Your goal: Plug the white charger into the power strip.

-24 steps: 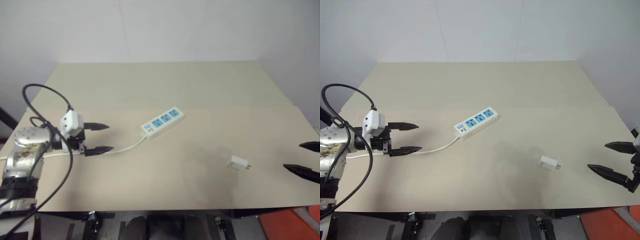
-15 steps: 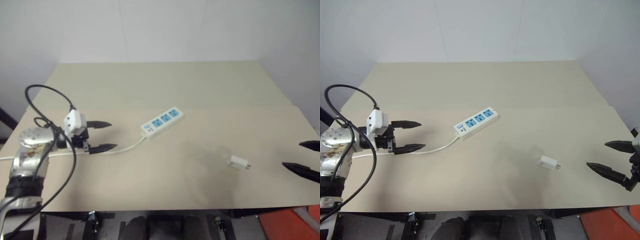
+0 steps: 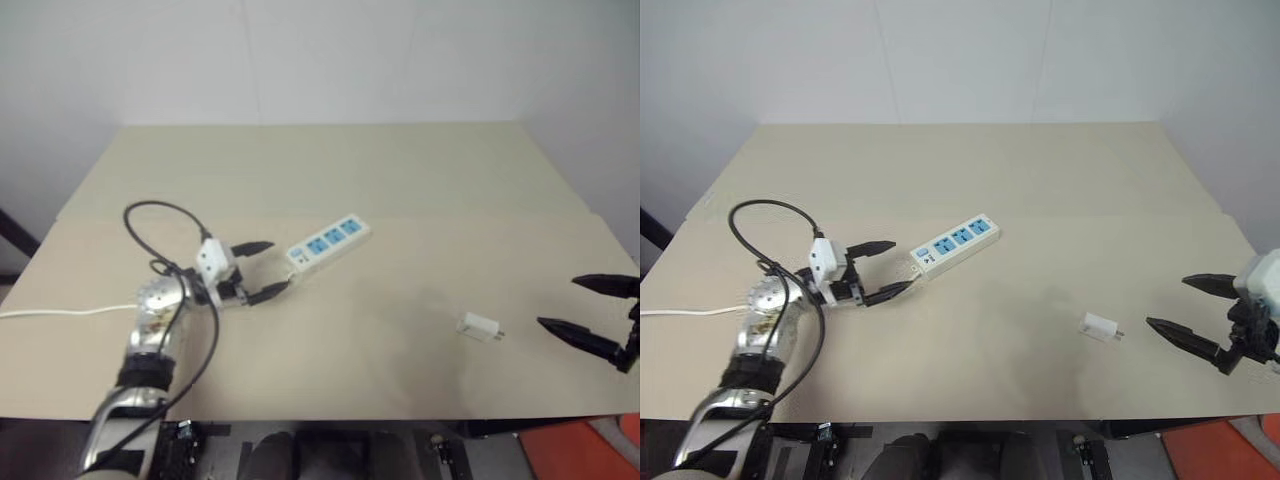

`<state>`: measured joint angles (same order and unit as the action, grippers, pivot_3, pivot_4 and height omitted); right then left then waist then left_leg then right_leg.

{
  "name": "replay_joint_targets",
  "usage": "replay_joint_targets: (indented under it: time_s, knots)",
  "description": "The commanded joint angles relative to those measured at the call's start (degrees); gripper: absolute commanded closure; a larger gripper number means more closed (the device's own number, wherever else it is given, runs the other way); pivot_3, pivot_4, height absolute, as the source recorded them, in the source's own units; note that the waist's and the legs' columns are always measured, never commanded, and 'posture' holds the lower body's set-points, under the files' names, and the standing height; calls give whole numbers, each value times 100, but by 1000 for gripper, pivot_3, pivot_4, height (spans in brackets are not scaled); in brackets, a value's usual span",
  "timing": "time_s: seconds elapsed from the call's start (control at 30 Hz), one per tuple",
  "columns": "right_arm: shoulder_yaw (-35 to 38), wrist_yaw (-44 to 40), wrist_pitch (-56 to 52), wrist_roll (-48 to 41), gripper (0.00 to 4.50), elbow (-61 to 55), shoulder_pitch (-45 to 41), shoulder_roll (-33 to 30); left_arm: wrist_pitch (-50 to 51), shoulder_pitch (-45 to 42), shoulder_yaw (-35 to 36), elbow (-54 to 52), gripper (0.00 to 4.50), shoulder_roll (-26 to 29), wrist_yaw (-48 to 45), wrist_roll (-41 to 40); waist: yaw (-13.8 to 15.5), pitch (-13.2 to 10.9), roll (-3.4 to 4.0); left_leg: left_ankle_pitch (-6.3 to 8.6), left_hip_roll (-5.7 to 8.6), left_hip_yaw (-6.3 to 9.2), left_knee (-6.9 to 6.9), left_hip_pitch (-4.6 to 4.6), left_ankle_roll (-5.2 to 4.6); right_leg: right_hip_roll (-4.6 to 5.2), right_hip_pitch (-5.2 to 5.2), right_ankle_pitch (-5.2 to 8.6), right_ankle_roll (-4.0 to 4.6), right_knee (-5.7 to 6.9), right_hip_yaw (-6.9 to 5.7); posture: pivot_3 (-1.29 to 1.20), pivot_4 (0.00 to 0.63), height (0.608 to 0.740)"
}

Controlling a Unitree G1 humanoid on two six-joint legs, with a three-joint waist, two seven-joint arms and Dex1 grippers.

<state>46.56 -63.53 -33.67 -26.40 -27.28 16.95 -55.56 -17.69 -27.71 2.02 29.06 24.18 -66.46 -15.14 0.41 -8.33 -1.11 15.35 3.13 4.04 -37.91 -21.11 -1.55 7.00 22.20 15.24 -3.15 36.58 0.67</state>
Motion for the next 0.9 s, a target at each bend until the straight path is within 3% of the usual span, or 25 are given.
replay_joint_targets:
  time_s: [0.03, 0.2, 0.53, 0.9]
  knots:
    - [227, 157, -118, -150, 0, -305, 109, 137, -591, -161, -13, 398, 20, -213, 608, 339, 26, -1, -2, 0, 1, 0, 0, 2, 0, 0, -2, 0, 0, 0, 0, 0, 150, 740]
    - [204, 324, -153, -220, 0, -527, 212, 269, -784, -341, -23, 926, 20, -574, 1280, 529, 31, -1, -2, -1, 4, 0, -3, 2, 0, 0, -4, 0, 0, 1, 0, 0, 150, 740]
    - [166, 584, -184, -281, 0, -768, 316, 394, -839, -827, -74, 1697, 20, -845, 1710, 717, 41, -3, -6, -1, 5, -1, -4, 2, 1, -2, -4, 0, -1, 2, -3, 0, 150, 740]
    - [253, 684, -99, -275, 0, -853, 511, 531, -690, -1106, -201, 2234, 20, -938, 1477, 787, 27, -3, -7, -1, 6, -3, -4, 3, 1, -2, -3, 0, -1, 3, -4, 0, 150, 740]
